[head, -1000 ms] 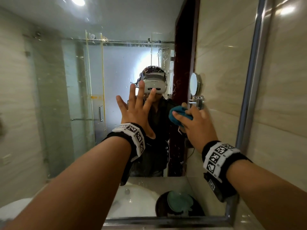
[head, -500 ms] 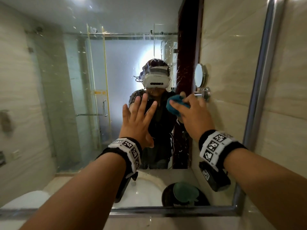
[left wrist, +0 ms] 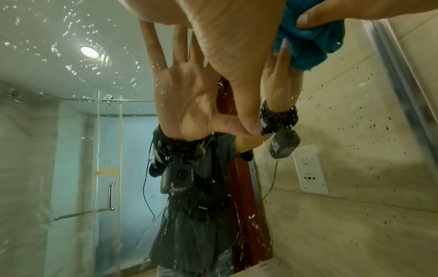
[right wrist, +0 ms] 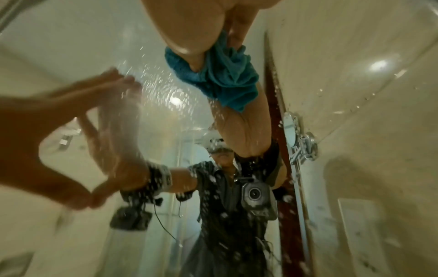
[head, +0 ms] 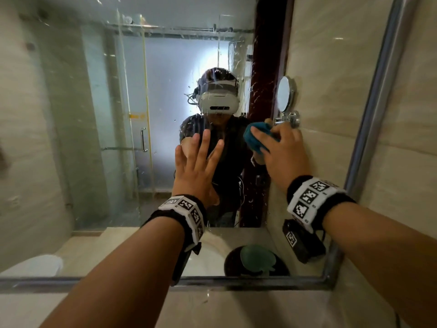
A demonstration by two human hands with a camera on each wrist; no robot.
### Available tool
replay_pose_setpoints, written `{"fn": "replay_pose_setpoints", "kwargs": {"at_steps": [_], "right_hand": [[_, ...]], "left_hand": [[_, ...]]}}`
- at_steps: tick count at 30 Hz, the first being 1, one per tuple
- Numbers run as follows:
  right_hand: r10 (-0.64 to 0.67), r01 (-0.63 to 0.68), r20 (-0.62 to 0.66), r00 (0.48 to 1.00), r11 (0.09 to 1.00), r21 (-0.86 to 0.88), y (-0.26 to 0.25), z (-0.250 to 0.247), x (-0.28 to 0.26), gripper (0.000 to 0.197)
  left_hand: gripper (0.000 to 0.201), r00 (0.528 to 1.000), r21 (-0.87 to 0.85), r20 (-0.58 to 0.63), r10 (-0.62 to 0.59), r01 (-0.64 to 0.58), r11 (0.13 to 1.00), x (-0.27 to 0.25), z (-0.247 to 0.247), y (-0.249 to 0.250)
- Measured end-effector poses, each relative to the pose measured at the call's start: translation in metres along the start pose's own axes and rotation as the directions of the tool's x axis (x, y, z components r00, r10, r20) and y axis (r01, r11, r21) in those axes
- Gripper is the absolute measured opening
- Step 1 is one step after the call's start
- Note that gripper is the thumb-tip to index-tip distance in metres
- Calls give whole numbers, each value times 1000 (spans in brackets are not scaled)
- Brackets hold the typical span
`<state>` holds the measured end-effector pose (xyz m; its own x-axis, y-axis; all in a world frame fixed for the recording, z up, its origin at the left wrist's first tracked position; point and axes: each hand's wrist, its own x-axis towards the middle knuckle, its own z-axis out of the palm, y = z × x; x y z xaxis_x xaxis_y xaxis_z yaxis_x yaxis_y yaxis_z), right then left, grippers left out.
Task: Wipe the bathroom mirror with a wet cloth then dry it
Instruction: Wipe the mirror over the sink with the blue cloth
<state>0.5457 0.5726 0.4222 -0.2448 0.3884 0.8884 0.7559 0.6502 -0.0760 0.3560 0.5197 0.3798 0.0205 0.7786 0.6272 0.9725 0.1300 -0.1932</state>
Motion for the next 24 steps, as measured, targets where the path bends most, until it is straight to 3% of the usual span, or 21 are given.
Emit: {"fn": "replay_pose_setpoints", "kwargs": {"at_steps": [4, 7, 10, 13, 16, 18, 20, 24], "right_hand": [[-231, 240, 66, 971, 954, -178, 0, 17, -28, 66], [-326, 352, 154, 933, 915, -196, 4, 28, -55, 72], [-298, 332, 196, 934, 928, -169, 5, 28, -65, 71], [-293, 323, 258, 921, 943, -83, 0, 15, -51, 54], [-132, 137, 195, 972, 990, -15, -1, 3, -26, 36], [-58, 58, 70, 996, 998, 3, -2, 0, -18, 39], [-44, 45, 33, 998, 999, -16, -4, 2, -22, 44], [-117, 133, 168, 979, 987, -89, -5, 20, -56, 51]], "left_hand": [[144, 1000, 17, -3, -8, 8, 1000, -4, 7, -1], [144, 1000, 19, -3, -15, 15, 1000, -6, 8, 1], [143, 1000, 9, 6, -24, 24, 1000, -7, 8, 2], [142, 999, 16, 13, -34, 34, 999, -8, 8, 4], [140, 999, 19, 6, -33, 33, 999, -10, 8, 4], [137, 1000, -1, -3, -24, 24, 1000, -12, 11, 3], [132, 1000, -19, -15, -19, 19, 1000, -16, 16, 2], [126, 999, -16, 32, -4, 4, 1000, -32, 32, 1]]}}
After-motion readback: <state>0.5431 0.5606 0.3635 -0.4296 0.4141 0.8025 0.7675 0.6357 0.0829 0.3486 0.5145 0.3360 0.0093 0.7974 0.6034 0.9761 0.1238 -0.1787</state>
